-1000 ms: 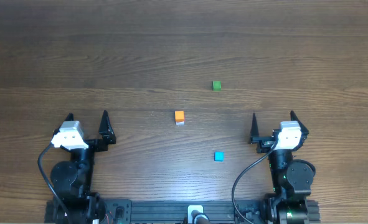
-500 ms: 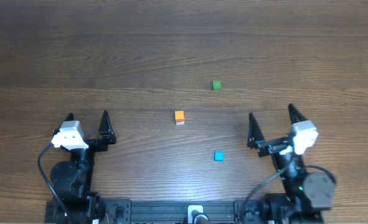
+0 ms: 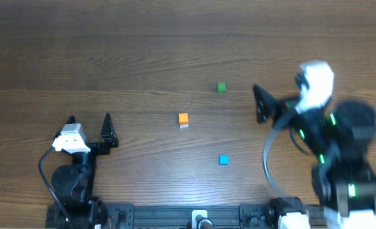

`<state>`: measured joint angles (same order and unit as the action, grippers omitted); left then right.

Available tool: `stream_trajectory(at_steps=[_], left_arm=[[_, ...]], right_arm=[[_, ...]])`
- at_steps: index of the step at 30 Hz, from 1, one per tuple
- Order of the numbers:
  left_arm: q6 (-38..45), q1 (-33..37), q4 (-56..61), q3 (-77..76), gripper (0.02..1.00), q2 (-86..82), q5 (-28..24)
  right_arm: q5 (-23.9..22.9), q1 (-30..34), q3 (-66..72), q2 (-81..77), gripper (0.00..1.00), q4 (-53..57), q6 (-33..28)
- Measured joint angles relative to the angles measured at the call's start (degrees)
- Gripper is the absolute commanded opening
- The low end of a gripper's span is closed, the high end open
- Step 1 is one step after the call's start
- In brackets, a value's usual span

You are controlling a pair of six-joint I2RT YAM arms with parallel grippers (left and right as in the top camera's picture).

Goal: Stack Cubes

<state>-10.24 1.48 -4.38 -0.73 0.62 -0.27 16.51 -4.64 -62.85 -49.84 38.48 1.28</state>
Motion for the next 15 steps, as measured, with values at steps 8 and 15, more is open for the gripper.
stream_trajectory(at_steps=[8, 15], left_arm=[[0.0, 0.0, 0.0, 0.0, 1.000, 0.0, 0.0], [0.0, 0.0, 0.0, 0.0, 1.000, 0.0, 0.0]], right_arm=[[-7.4, -11.2, -7.7, -26.6, 0.993, 2.0, 4.3], [-13.8, -17.4, -10.9, -46.1, 0.991, 2.1, 11.2]])
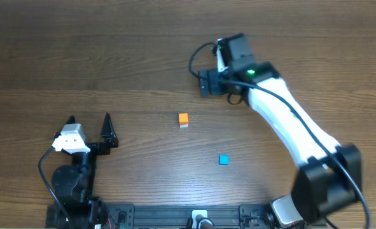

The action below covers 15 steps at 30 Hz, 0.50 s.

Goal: Stack Cubes

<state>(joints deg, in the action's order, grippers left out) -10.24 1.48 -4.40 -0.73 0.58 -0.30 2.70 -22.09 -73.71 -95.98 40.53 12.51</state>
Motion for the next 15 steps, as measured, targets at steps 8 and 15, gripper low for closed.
stream_trajectory(at_steps=[8, 15], left_arm=[[0.0, 0.0, 0.0, 0.0, 1.000, 0.0, 0.0], [0.0, 0.0, 0.0, 0.0, 1.000, 0.0, 0.0]], right_arm=[[-5.1, 0.0, -0.2, -8.9, 0.991, 3.7, 7.5], [-7.5, 0.7, -0.2, -11.1, 0.993, 2.1, 11.1]])
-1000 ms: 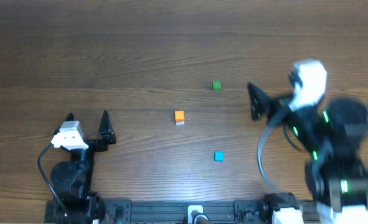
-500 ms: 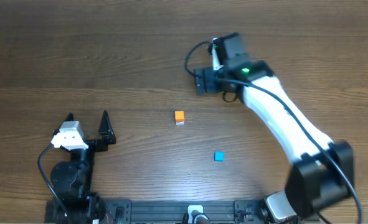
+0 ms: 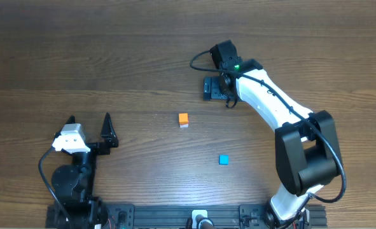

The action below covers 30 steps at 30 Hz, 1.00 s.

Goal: Stack Cubes

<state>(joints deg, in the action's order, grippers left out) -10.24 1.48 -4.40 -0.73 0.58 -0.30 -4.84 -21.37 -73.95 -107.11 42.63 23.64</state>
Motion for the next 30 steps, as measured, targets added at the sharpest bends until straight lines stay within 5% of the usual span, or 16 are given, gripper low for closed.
stream_trajectory(at_steps=[11, 30], left_arm=[[0.0, 0.0, 0.0, 0.0, 1.000, 0.0, 0.0], [0.0, 0.0, 0.0, 0.0, 1.000, 0.0, 0.0]], right_arm=[[-1.2, 1.2, -1.2, -1.0, 0.993, -3.7, 1.6], [0.7, 3.1, -15.1, -11.2, 0.991, 10.2, -3.8]])
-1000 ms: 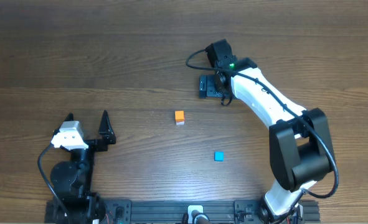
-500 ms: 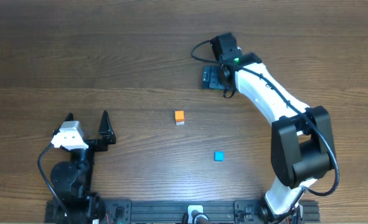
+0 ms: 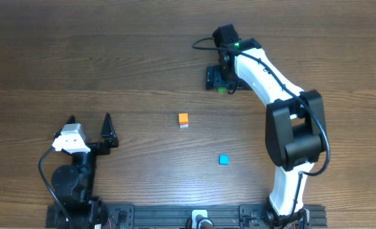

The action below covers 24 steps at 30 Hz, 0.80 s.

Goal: Stack Cubes

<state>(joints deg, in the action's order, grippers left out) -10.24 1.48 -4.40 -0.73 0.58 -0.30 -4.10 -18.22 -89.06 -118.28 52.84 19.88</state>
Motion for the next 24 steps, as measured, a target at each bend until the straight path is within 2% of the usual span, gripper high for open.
stream_trajectory(at_steps=[6, 8, 18, 24], left_arm=[[0.0, 0.0, 0.0, 0.0, 1.000, 0.0, 0.0], [0.0, 0.0, 0.0, 0.0, 1.000, 0.0, 0.0], [0.0, 0.0, 0.0, 0.0, 1.000, 0.0, 0.0], [0.0, 0.0, 0.0, 0.0, 1.000, 0.0, 0.0]], right_arm=[[2.3, -0.3, -1.4, -3.1, 0.987, 0.5, -2.1], [2.7, -0.4, -1.4, -3.6, 0.950, 0.5, -2.3], [3.0, -0.8, -1.4, -3.9, 0.886, -0.7, -3.3], [3.1, -1.0, -1.5, -4.9, 0.709, -0.8, -3.5]])
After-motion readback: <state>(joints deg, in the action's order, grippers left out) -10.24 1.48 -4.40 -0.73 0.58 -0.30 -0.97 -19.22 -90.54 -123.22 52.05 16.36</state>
